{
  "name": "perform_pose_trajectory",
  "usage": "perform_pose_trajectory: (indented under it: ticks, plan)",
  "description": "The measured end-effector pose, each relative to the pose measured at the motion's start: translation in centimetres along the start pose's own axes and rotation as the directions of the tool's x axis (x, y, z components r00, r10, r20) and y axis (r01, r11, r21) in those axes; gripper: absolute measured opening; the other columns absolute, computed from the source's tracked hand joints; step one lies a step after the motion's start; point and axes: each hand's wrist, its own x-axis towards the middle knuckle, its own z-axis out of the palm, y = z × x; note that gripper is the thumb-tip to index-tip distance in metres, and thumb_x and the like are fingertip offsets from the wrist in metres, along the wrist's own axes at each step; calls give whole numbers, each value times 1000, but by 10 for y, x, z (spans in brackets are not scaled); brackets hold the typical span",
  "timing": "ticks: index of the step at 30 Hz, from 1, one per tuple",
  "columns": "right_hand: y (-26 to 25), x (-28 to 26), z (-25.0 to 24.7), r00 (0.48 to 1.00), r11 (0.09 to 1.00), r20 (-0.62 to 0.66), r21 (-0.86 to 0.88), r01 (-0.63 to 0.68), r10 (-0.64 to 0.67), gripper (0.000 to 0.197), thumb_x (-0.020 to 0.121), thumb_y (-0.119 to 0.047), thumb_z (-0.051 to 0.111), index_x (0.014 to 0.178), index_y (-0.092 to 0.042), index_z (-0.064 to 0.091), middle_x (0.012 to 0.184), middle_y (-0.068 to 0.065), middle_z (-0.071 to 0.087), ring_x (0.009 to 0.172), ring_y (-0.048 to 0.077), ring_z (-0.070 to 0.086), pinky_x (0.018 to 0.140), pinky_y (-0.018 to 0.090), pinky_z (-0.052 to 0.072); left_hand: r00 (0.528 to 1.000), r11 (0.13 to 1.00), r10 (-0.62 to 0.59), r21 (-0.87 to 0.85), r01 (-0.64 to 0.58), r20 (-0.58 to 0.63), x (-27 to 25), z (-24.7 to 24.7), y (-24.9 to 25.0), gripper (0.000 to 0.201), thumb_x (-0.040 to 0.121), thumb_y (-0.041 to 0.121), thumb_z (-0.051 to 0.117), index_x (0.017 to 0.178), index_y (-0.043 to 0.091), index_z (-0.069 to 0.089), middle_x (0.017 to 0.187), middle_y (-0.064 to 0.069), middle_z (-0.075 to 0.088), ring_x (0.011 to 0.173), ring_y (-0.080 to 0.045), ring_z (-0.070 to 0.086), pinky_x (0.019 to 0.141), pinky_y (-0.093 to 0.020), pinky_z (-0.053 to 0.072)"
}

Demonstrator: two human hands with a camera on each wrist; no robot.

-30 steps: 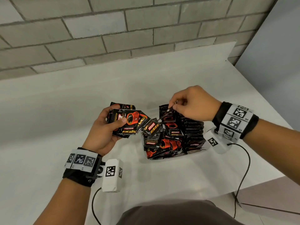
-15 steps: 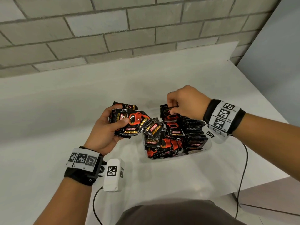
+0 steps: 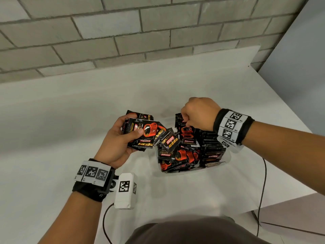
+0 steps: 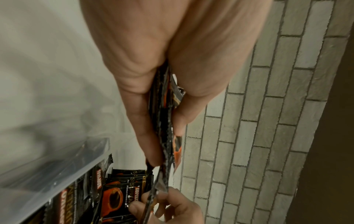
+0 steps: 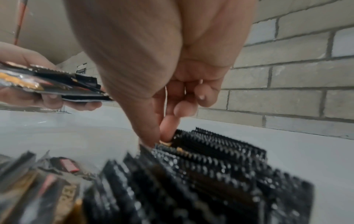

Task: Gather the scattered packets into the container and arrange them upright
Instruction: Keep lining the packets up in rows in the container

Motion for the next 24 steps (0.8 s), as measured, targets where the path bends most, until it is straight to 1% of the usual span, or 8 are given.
perform_pose_trajectory:
  ticks: [2,5,8,11,15,18,21,24]
  plan:
    - [1,-3,0,1000,1000,-5,6,19,-19,9,88,-28,67,96,-29,71,100,1,58,77,18,52,65,28,37,1000,1000,1,-3,-1,1,0,0,0,58,76,2,72,130,21,60,127,-19,67,99,-37,74,64,-43,63]
    - [-2,-10,-2,996,996,-25,13,87,-86,14,86,-44,64,85,-32,71,83,-8,51,85,18,56,66,29,41,1000,1000,3,-10,-3,-6,1,0,0,57,76,2,72,128,22,60,126,-18,67,98,-35,74,63,-42,62]
    - [-8,-17,-4,978,978,98,-78,194,-186,37,74,-69,67,86,-34,71,82,-11,53,91,10,43,75,30,39,1000,1000,3,-11,-3,-4,1,0,0,56,76,2,72,128,22,60,125,-17,67,97,-35,74,63,-41,62]
    - [-13,-20,0,961,964,213,-156,214,-178,52,67,-77,68,96,-35,73,82,-12,41,88,13,36,79,30,41,1000,1000,2,-8,-2,-1,1,0,-1,56,76,2,72,127,22,61,124,-17,68,97,-35,74,63,-41,61]
    - [-16,-23,3,961,971,213,-118,206,-178,35,77,-56,64,107,-38,69,76,-17,30,89,18,47,85,38,49,1000,1000,2,-11,-2,6,1,-1,-1,55,76,2,73,126,23,61,127,-18,67,98,-36,74,64,-42,62]
    - [-14,-25,-1,973,980,149,-68,187,-175,25,81,-34,56,99,-34,73,75,-14,39,87,18,51,83,38,50,1000,1000,7,-9,-7,1,1,-3,-1,56,76,2,73,127,22,61,128,-18,67,98,-35,74,64,-42,61]
    - [-9,-26,-6,987,989,60,9,150,-150,21,85,-30,54,94,-31,73,83,-9,56,88,14,52,72,36,50,1000,1000,5,-15,-5,-1,0,-3,-1,57,77,2,72,128,22,60,127,-18,67,97,-35,75,64,-41,62]
    - [-3,-30,-16,997,981,-22,176,77,-75,20,90,-26,56,98,-28,74,61,-14,55,62,5,53,63,29,47,1000,1000,3,-14,-3,1,0,-4,-1,57,77,2,73,129,22,60,130,-19,66,100,-37,74,65,-42,62]
